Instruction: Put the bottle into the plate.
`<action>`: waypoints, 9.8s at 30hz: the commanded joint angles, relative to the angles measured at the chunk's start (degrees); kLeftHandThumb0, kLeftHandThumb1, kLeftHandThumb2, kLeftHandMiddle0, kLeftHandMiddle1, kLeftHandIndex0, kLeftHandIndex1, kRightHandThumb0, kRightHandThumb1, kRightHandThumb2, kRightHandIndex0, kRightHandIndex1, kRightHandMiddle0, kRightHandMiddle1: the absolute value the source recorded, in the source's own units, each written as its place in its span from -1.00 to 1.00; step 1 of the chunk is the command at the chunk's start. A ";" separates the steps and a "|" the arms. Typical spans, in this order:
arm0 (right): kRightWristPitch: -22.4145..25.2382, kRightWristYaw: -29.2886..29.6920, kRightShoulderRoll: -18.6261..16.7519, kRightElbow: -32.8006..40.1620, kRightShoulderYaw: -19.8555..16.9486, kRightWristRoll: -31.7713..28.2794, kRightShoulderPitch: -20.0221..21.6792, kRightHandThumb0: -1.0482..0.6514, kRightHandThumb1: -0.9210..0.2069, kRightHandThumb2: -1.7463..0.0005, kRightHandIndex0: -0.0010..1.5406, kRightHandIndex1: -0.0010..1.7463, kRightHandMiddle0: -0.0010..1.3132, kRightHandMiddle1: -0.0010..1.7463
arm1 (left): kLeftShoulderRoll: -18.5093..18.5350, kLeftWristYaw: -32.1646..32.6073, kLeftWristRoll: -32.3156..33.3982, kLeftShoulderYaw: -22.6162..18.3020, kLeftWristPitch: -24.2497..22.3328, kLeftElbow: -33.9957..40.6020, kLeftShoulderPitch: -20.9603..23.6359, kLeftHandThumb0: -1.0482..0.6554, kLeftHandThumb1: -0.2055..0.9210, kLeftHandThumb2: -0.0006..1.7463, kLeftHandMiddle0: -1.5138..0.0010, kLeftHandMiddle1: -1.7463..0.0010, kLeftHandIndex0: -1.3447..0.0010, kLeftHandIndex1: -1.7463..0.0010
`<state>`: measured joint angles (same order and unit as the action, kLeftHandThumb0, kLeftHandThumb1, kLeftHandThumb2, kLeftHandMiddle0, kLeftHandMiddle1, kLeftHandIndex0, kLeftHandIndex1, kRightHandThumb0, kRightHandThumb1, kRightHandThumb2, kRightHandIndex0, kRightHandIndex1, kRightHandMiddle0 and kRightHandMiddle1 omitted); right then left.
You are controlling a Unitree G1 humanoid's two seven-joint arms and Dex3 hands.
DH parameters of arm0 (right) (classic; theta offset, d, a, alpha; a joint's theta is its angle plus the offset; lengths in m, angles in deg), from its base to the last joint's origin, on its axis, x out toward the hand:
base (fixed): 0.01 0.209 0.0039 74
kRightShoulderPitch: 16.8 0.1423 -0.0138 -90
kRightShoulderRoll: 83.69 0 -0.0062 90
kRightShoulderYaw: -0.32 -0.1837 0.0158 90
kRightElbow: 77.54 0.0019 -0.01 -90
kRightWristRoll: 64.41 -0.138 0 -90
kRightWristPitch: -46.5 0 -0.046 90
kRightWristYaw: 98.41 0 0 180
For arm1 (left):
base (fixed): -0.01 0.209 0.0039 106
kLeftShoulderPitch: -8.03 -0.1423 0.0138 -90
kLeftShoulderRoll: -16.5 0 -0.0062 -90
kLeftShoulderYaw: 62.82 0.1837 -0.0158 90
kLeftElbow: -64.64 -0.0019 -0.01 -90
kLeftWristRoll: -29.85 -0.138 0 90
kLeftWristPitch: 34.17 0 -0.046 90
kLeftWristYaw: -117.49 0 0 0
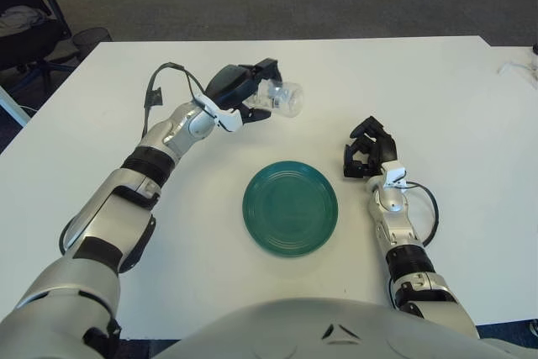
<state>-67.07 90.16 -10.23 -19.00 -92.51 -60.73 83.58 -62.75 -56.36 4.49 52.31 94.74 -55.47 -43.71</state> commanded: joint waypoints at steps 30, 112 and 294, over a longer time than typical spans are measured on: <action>4.84 2.63 -0.91 -5.02 0.53 1.33 -1.99 0.23 0.51 -0.83 0.02 0.98 -0.12 1.00 | -1.09 -17.04 -2.71 -4.27 12.07 27.09 -18.56 -0.32 -0.01 0.45 -0.55 -1.00 0.13 -1.00; 3.60 6.13 -1.73 -6.22 0.27 2.45 -0.84 0.23 0.55 -0.85 0.05 0.96 -0.09 1.00 | 9.58 -5.03 -34.75 -0.07 19.36 27.24 -10.33 -1.00 1.00 0.04 0.96 0.94 1.00 0.83; 3.46 1.86 -1.68 -7.52 0.88 1.04 -1.52 0.23 0.60 -0.89 0.07 0.98 -0.06 1.00 | -22.10 3.58 18.39 -27.56 -2.96 -20.69 -23.01 -0.32 -0.08 0.51 -0.53 -1.00 0.10 -1.00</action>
<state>-67.96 91.91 -11.61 -24.21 -91.67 -59.47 85.76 -84.69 -51.56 21.43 25.61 92.56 -71.47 -65.63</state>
